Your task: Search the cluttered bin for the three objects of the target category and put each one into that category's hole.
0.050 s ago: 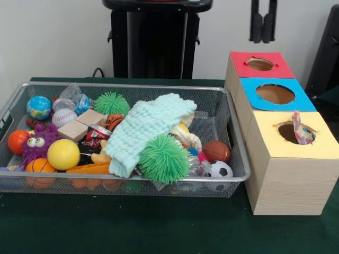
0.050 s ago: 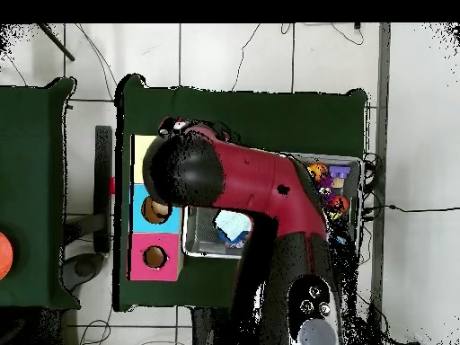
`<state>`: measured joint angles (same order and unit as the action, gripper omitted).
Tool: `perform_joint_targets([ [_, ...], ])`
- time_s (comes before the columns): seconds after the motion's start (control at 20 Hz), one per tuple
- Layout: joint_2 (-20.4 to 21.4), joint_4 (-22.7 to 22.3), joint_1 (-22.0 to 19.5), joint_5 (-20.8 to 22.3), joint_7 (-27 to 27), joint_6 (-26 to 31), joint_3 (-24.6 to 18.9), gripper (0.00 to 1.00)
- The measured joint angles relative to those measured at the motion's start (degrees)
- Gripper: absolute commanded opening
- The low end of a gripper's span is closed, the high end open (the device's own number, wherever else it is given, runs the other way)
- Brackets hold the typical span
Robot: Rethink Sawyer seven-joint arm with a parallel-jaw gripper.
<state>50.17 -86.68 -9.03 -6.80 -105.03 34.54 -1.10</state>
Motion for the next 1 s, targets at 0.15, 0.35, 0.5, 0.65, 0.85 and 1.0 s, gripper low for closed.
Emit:
perform_joint_targets([
  [0.15,0.33,-0.82,-2.73,0.38,0.00,0.00,-1.65,0.00],
  [0.35,0.24,-1.20,-4.75,1.44,0.00,0.00,-3.45,0.00],
  [0.5,-0.12,-1.28,-6.54,3.36,0.01,0.00,-5.42,0.00],
  [0.65,-0.80,-1.28,-7.89,5.17,0.02,0.00,-7.22,0.00],
  [0.85,-1.99,-1.31,-10.50,8.21,0.16,0.00,-10.38,0.00],
  [1.0,-2.57,-1.33,-12.44,9.96,0.38,0.00,-12.33,0.00],
])
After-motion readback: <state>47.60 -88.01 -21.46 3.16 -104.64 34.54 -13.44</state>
